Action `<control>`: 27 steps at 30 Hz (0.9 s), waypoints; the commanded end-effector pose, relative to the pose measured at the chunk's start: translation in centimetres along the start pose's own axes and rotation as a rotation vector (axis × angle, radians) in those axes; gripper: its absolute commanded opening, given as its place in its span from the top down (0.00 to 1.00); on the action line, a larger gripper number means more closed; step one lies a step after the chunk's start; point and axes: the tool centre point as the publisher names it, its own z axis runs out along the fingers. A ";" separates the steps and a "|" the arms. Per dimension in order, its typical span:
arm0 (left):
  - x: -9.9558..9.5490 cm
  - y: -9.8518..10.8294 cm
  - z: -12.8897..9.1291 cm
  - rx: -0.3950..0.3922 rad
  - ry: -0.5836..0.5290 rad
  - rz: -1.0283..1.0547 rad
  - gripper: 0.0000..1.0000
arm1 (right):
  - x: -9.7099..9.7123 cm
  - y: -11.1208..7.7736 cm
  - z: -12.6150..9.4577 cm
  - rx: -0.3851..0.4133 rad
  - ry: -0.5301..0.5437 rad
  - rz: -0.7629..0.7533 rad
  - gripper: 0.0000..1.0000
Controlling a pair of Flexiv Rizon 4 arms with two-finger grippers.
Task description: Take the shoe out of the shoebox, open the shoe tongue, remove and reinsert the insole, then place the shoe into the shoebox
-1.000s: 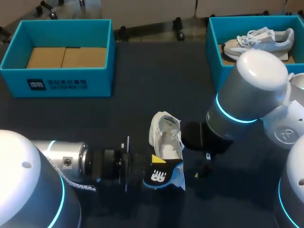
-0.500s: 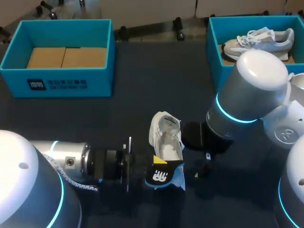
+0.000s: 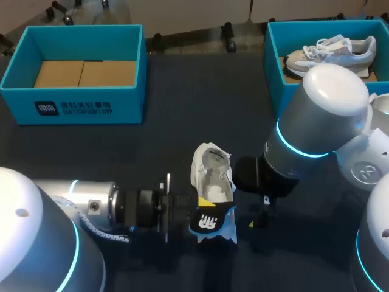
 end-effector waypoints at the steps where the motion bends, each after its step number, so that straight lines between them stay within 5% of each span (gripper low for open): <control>1: 0.1 0.6 0.6 -0.005 -0.002 -0.006 1.00 | 0.1 -0.2 0.0 -0.004 -0.002 -0.001 0.00; 27: -0.1 2.7 0.9 -0.056 -0.015 -0.012 1.00 | 0.1 -0.2 0.0 -0.004 -0.002 -0.001 0.00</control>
